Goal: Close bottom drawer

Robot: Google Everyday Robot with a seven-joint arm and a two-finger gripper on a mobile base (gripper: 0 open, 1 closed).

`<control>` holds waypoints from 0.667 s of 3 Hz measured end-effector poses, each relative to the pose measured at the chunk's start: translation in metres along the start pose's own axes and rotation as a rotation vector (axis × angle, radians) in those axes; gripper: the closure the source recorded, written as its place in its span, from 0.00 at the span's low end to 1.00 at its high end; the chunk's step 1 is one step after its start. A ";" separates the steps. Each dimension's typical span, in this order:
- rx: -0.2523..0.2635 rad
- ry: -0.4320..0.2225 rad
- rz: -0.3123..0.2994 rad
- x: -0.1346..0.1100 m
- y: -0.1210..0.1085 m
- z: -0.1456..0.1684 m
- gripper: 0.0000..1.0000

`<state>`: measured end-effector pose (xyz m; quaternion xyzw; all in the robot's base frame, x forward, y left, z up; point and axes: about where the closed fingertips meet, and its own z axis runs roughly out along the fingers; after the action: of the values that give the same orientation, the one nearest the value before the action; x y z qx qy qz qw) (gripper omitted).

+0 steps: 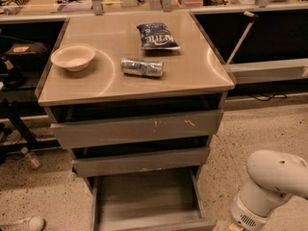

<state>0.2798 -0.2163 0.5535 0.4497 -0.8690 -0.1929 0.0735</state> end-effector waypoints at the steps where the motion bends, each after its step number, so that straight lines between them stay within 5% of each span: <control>1: -0.016 -0.001 0.008 0.001 -0.002 0.007 1.00; 2: -0.027 -0.036 0.057 -0.002 -0.033 0.043 1.00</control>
Offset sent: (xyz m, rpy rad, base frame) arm 0.0242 0.0061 -0.1773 0.1293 0.1133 -0.1658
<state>0.2924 -0.2205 0.5010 0.4201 -0.8799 -0.2106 0.0694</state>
